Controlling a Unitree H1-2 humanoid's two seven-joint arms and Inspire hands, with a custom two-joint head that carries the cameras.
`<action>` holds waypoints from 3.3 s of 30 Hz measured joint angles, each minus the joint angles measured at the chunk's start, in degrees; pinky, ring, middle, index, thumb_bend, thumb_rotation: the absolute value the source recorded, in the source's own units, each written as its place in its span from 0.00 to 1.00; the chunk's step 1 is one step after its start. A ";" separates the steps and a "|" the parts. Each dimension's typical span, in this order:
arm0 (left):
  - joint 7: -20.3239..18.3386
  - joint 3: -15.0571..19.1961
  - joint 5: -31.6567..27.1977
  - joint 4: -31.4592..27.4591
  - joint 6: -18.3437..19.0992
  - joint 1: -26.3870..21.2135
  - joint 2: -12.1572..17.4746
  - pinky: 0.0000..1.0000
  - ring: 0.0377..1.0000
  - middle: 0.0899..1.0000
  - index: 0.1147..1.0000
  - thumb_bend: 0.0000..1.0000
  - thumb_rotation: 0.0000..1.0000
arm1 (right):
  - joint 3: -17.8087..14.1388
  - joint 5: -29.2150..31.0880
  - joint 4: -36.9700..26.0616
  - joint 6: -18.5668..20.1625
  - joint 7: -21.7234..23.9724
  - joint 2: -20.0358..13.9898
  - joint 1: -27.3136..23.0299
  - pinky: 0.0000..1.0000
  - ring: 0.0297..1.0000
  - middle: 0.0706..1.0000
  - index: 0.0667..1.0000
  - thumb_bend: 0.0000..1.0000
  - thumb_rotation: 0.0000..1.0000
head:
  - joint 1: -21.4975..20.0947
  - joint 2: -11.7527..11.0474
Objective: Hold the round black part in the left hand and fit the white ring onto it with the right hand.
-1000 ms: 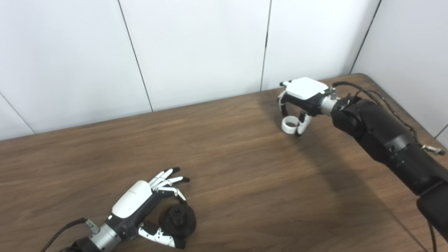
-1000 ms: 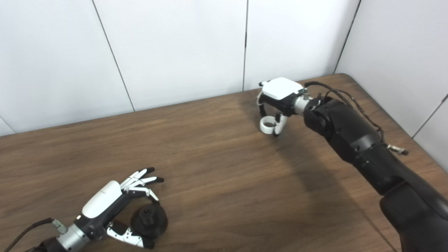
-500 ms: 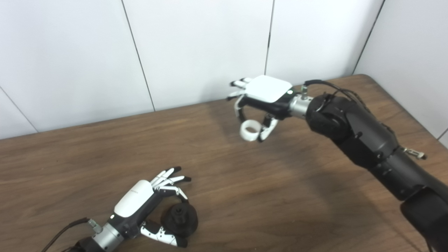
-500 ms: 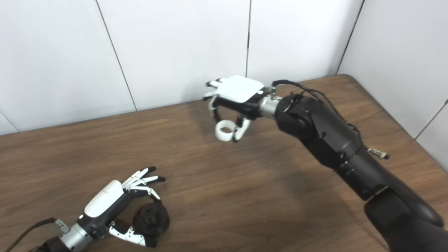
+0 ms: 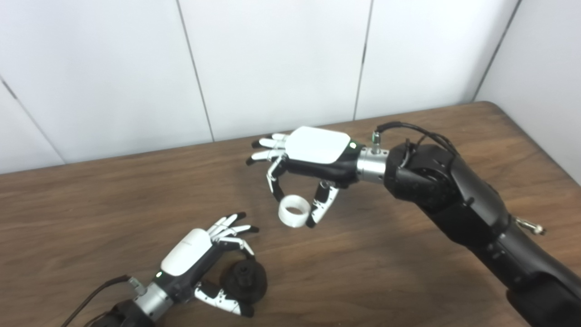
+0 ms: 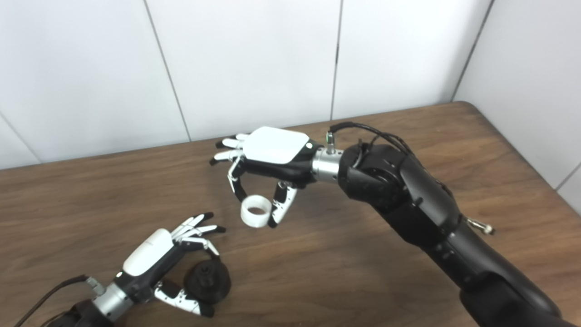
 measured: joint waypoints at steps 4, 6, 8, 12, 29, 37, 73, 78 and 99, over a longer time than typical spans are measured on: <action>-0.23 0.65 0.43 0.00 0.02 0.20 -0.45 1.00 1.00 0.86 0.41 0.53 0.06 | -0.05 0.91 -0.33 -0.47 0.26 0.55 0.09 1.00 1.00 0.91 0.44 0.52 0.14 | 1.32 0.26; -0.69 1.03 0.56 -0.01 0.04 0.27 -0.81 1.00 1.00 0.86 0.41 0.53 0.06 | 0.02 1.19 -1.16 -1.30 0.26 1.00 0.24 1.00 1.00 0.92 0.44 0.52 0.14 | 3.16 0.70; -1.43 1.41 0.60 0.00 0.05 0.35 -1.23 1.00 1.00 0.86 0.41 0.53 0.06 | 0.14 1.88 -1.73 -2.28 0.27 1.31 0.24 1.00 1.00 0.92 0.44 0.52 0.14 | 4.30 0.88; -2.07 2.00 0.84 -0.04 0.16 0.39 -1.68 1.00 1.00 0.86 0.41 0.53 0.06 | 0.30 2.21 -2.88 -2.65 0.48 1.74 0.25 1.00 1.00 0.93 0.44 0.52 0.14 | 5.45 1.14; -2.23 2.85 2.99 -0.83 2.02 0.47 -3.74 1.00 1.00 0.86 0.41 0.52 0.06 | 2.26 4.11 -7.29 -3.73 2.73 6.00 0.22 1.00 1.00 0.90 0.44 0.52 0.14 | 10.02 3.25; -3.48 2.47 3.32 -2.88 4.67 0.59 -3.92 1.00 1.00 0.87 0.41 0.52 0.07 | 3.22 4.08 -7.01 -4.27 2.72 7.62 0.63 1.00 1.00 0.90 0.44 0.52 0.14 | 10.81 3.95; -6.76 2.37 4.57 -8.09 9.18 1.54 -4.05 1.00 1.00 0.85 0.41 0.53 0.06 | 3.36 0.74 1.98 -10.89 1.37 8.26 3.02 1.00 1.00 0.89 0.44 0.53 0.14 | 12.22 5.10; -6.79 2.37 4.56 -8.20 9.19 1.61 -4.08 1.00 1.00 0.86 0.41 0.53 0.06 | 3.33 0.39 2.63 -10.95 1.37 8.25 3.01 1.00 1.00 0.89 0.44 0.53 0.14 | 12.40 5.27; -8.44 2.44 4.52 -9.54 10.69 1.80 -4.43 1.00 1.00 0.85 0.41 0.53 0.06 | 3.28 0.65 4.51 -11.44 0.67 8.50 3.21 1.00 1.00 0.89 0.44 0.52 0.14 | 13.28 5.54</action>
